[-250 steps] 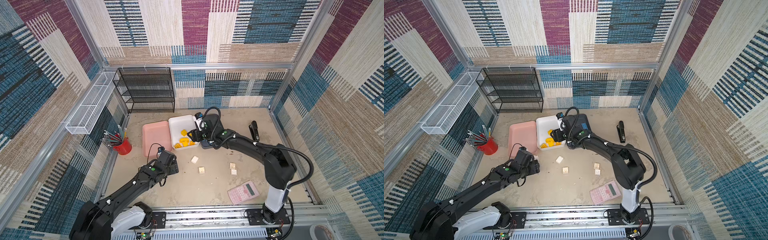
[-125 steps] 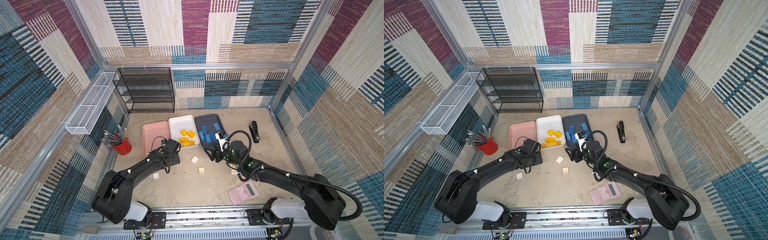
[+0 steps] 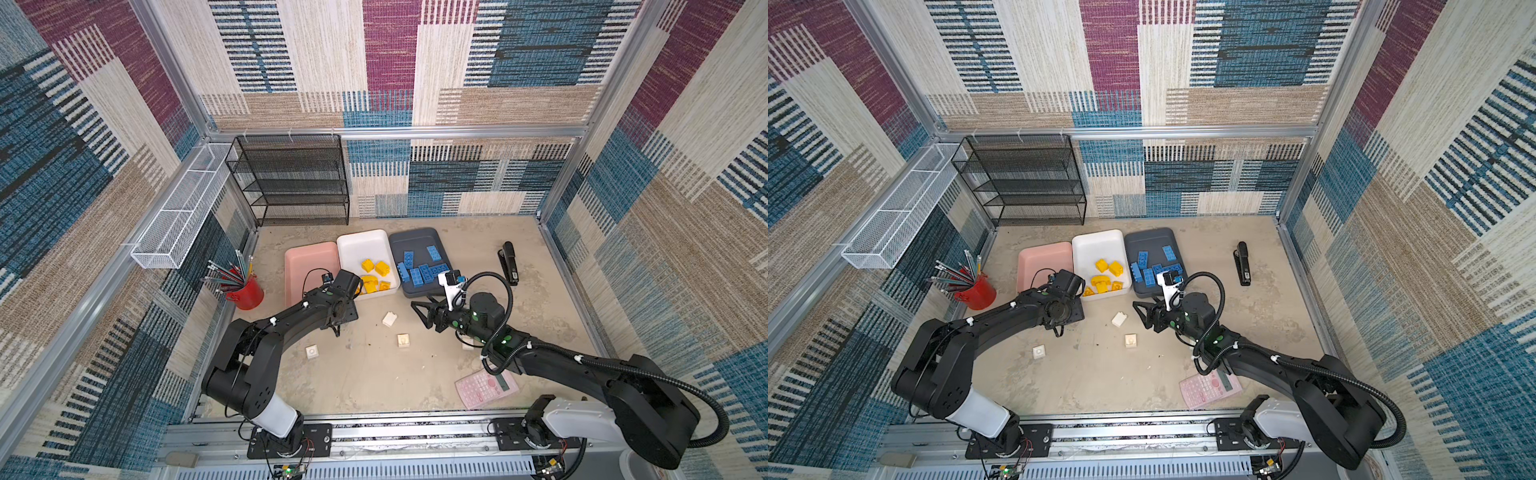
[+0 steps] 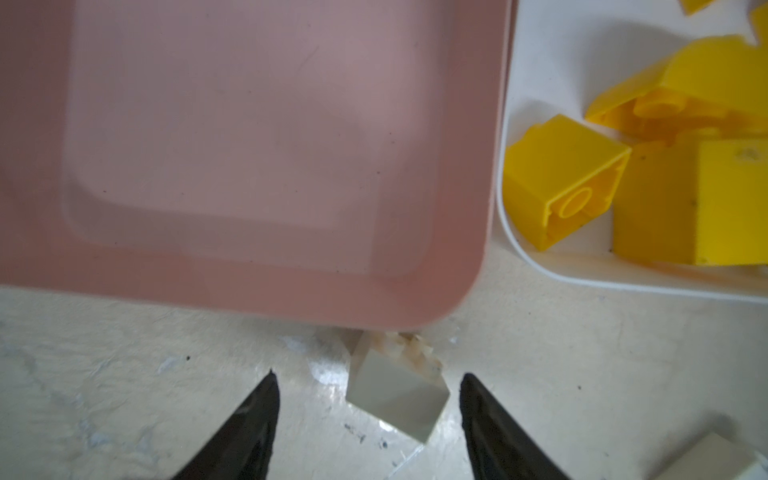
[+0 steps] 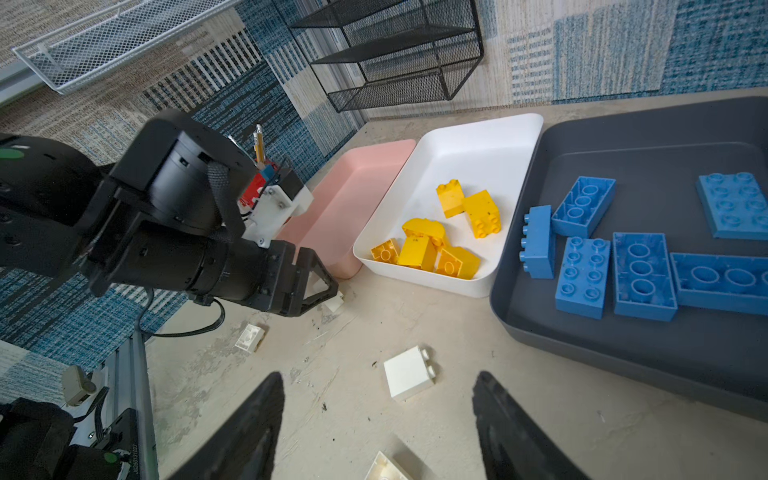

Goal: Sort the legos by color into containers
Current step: 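Withdraw the right arm while the left gripper lowers onto a white brick, then close the left gripper on the white 2x2 brick and lift it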

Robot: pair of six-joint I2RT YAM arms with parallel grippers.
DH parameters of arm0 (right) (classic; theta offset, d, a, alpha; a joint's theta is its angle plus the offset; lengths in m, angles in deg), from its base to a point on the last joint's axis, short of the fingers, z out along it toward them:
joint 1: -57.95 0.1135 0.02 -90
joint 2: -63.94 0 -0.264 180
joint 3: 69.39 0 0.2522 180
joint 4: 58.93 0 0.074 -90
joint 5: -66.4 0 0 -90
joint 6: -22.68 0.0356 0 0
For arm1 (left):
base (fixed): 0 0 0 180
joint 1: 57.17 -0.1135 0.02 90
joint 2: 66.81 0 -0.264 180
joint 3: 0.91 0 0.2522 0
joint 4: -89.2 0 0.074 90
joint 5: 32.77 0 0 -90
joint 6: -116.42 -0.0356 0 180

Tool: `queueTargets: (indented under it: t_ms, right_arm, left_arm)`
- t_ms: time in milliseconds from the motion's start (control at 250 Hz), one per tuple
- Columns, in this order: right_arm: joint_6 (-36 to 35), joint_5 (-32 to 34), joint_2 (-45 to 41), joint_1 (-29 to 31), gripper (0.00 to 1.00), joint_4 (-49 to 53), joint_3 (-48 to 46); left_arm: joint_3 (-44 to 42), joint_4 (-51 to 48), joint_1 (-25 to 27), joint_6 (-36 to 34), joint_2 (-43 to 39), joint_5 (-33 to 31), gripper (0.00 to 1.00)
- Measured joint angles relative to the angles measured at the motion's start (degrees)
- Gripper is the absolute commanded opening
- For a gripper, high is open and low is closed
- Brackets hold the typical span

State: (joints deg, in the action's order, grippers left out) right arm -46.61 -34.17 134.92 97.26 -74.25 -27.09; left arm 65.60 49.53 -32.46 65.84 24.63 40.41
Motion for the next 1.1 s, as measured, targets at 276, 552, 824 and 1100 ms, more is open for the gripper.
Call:
queueTargets:
  t_ms: [276,552,824,1100]
  right_arm:
    - [0.44,-0.85,-0.22,0.00,0.73,-0.70,-0.11]
    - [0.85,-1.46,0.87,0.00,0.72,-1.14,-0.09]
    - [1.29,-1.86,3.30,0.13,0.72,-1.51,0.33]
    - [1.03,-1.33,3.78,0.83,0.72,-1.46,0.74]
  left_arm:
    - [3.04,-0.02,-0.20,0.15,4.20,0.09,0.58]
    - [2.19,0.07,-0.20,0.63,3.58,0.46,0.43]
    - [1.79,0.39,-0.20,0.68,3.50,0.72,0.29]
    - [1.73,0.48,-0.20,0.68,3.50,0.74,0.20]
